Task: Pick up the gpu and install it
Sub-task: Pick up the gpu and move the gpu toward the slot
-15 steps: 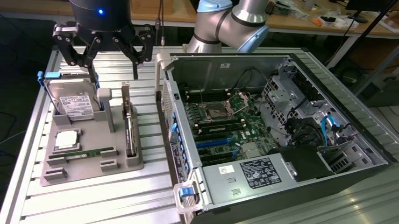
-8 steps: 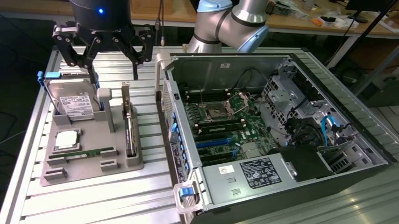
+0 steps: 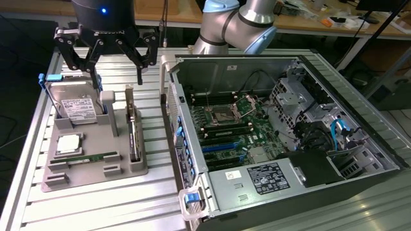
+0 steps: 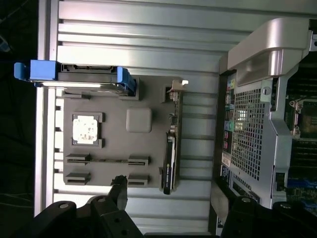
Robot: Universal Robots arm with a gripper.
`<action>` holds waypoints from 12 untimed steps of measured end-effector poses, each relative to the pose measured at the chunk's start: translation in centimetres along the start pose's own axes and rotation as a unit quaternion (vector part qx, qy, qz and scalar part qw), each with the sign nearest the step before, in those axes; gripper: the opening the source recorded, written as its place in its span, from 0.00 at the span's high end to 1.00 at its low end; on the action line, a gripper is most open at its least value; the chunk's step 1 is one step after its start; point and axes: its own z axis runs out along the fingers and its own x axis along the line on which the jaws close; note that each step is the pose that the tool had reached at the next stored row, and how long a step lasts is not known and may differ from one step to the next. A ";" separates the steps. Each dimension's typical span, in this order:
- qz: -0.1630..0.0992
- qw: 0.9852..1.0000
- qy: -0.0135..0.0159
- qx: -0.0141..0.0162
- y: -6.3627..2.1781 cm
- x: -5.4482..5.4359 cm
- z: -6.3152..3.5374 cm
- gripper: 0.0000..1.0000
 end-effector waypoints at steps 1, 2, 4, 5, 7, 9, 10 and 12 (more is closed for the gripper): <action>0.000 1.000 0.000 0.000 0.00 0.0 0.13 0.22; 0.000 1.000 0.000 0.000 0.00 0.0 0.27 0.22; 0.000 1.000 0.000 0.000 -0.01 0.0 0.63 0.22; 0.000 1.000 0.000 0.000 -0.01 0.0 0.81 0.22; 0.000 1.000 0.000 0.000 -0.01 0.0 1.19 0.22; 0.000 1.000 0.000 0.000 -0.01 0.0 1.55 0.22; 0.000 1.000 0.000 0.000 -0.02 0.0 1.75 0.22; 0.000 1.000 0.000 0.000 -0.02 0.0 2.09 0.22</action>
